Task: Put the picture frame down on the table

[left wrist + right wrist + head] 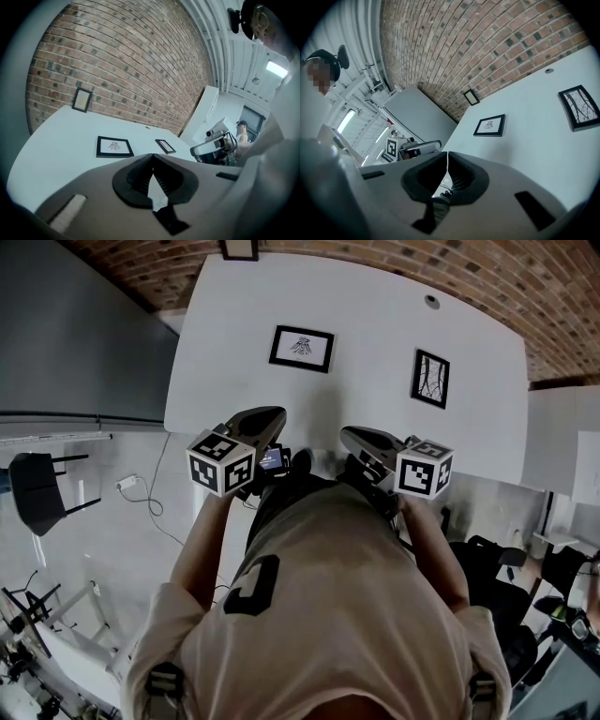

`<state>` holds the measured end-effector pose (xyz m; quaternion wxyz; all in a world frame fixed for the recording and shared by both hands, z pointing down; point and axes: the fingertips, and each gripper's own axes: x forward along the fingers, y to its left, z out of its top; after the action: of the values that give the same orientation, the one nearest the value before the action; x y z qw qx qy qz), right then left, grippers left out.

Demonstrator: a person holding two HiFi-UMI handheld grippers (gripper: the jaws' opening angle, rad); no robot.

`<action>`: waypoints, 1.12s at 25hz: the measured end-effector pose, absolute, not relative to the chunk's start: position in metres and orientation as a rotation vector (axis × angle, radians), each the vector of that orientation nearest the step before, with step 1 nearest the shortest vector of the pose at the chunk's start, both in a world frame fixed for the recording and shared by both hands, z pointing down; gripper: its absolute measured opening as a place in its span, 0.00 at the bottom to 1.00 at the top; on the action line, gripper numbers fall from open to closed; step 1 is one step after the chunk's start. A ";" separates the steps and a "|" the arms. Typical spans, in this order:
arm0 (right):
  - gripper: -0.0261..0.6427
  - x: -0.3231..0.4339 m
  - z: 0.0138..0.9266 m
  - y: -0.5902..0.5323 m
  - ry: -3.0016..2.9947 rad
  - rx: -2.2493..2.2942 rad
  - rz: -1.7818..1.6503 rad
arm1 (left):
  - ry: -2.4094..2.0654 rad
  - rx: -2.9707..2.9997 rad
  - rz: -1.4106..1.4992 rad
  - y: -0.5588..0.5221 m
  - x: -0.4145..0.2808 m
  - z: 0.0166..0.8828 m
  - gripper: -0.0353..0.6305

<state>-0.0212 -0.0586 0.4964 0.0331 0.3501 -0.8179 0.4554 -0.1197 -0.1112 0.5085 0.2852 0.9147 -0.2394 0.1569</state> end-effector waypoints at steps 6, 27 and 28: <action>0.05 -0.016 0.497 -0.055 -2.519 1.111 1.378 | -0.634 2.457 0.434 -0.107 -0.116 0.507 0.06; 0.05 0.046 0.495 -0.029 -2.546 1.133 1.446 | -0.637 2.460 0.487 -0.085 -0.048 0.504 0.06; 0.05 0.048 0.495 -0.028 -2.549 1.132 1.448 | -0.638 2.460 0.488 -0.083 -0.047 0.504 0.06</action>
<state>0.0477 -0.0285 0.4954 -0.0006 0.3603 -0.8112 0.4606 -0.0472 -0.0835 0.5039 0.2733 0.9144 -0.2373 0.1814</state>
